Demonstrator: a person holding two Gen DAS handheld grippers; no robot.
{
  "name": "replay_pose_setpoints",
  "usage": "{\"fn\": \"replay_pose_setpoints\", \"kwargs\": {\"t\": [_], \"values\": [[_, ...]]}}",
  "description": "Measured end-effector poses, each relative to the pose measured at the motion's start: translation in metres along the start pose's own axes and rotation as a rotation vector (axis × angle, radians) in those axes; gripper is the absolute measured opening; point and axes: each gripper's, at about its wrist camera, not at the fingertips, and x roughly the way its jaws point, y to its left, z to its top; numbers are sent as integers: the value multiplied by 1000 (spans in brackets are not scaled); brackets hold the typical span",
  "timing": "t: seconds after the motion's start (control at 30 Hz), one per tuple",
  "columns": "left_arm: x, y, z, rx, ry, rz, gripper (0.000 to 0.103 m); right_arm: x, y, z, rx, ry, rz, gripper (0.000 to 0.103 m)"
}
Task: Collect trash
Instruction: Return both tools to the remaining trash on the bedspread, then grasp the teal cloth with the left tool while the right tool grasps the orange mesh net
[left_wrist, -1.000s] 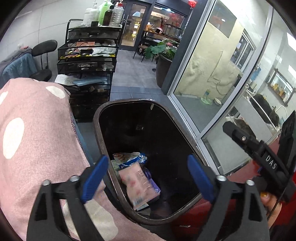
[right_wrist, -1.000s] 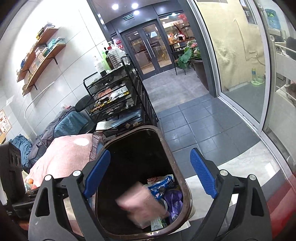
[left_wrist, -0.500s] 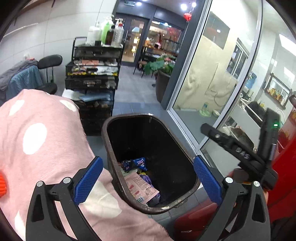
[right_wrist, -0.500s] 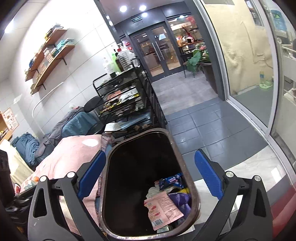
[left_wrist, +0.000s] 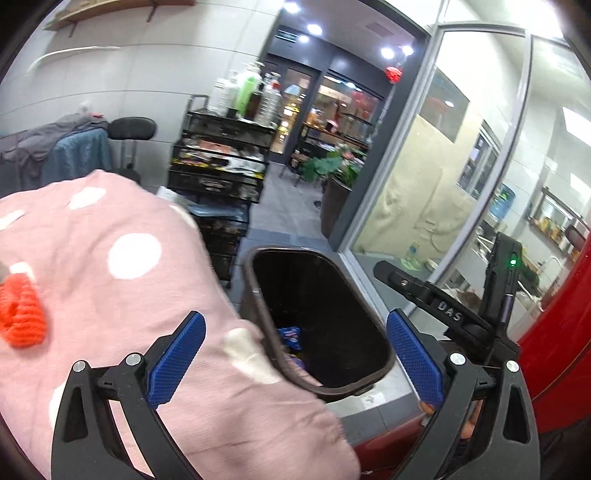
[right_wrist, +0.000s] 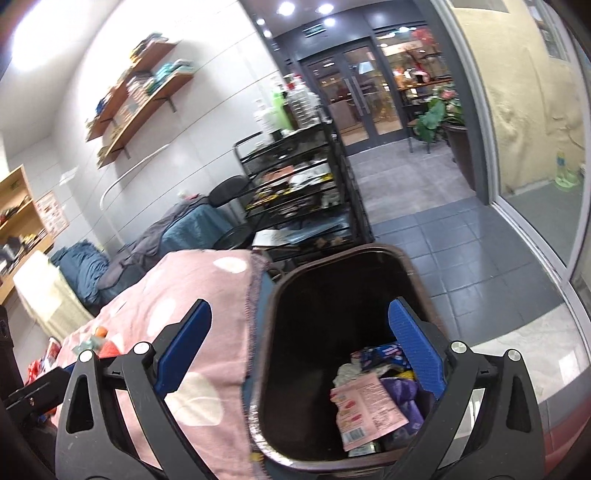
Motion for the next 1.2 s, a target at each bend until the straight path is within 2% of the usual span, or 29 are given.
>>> {"fn": "replay_pose_setpoints", "kwargs": {"t": [0.2, 0.43, 0.57, 0.7, 0.87, 0.97, 1.07, 1.2], "values": [[-28, 28, -6, -20, -36, 85, 97, 7, 38, -7, -54, 41, 84, 95], [-57, 75, -21, -67, -34, 195, 97, 24, 97, -15, -148, 117, 205, 95], [-77, 112, -28, -126, -38, 280, 97, 40, 139, -20, -222, 197, 300, 95], [-97, 146, -35, -178, -51, 379, 97, 59, 177, -30, -304, 285, 352, 95], [-112, 190, -42, -223, -11, 470, 97, 81, 218, -45, -367, 380, 413, 95], [-120, 216, -42, -254, -1, 483, 97, 94, 241, -56, -425, 417, 425, 95], [-123, 236, -37, -280, -7, 482, 97, 113, 268, -73, -485, 492, 442, 95], [-117, 254, -22, -293, -3, 458, 96, 137, 292, -88, -533, 570, 450, 93]]}}
